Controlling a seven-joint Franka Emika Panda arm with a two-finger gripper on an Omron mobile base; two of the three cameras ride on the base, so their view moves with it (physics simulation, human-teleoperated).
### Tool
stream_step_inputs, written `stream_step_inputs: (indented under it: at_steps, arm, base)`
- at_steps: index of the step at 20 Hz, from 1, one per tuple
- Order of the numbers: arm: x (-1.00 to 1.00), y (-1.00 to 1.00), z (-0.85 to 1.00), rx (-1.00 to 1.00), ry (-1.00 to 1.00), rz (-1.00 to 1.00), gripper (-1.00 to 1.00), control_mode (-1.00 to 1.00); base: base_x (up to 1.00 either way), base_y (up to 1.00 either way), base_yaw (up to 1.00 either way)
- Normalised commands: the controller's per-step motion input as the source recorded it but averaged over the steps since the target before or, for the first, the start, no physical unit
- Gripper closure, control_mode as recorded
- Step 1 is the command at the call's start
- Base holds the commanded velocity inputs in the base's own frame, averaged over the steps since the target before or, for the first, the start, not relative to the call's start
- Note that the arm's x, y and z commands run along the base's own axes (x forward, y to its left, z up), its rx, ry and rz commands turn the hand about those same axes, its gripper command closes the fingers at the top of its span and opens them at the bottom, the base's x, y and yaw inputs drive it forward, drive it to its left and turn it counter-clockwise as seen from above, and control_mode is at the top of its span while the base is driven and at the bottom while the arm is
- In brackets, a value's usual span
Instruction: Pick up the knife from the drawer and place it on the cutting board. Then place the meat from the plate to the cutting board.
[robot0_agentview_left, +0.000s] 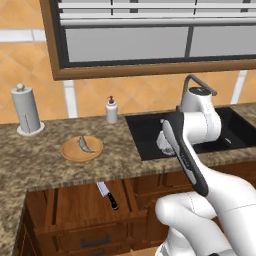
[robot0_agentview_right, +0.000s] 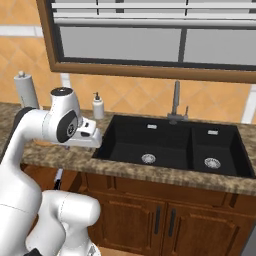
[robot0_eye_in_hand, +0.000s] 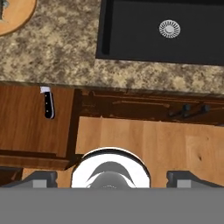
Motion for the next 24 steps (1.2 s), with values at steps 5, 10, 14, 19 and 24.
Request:
stream_step_inputs:
  at_steps: [5, 10, 14, 19, 24]
  arm:
    - [0.0, 0.0, 0.0, 0.0, 0.0, 0.0, -1.0, 1.0]
    - [0.0, 0.0, 0.0, 0.0, 0.0, 0.0, -1.0, -1.0]
    - [-0.04, 0.33, -0.09, 0.0, 0.06, 0.0, -1.0, -1.0]
    - [0.39, 1.0, -0.3, -0.03, 0.25, 0.01, -1.0, -1.0]
    - [0.73, 0.6, -0.39, -0.03, 0.43, 0.1, -1.0, -1.0]
  base:
    - [-0.01, -0.61, 0.0]
    - [0.0, -0.11, 0.0]
    - [0.0, 0.0, 0.0]
    - [0.0, 0.0, 0.0]
    - [0.0, 0.0, 0.0]
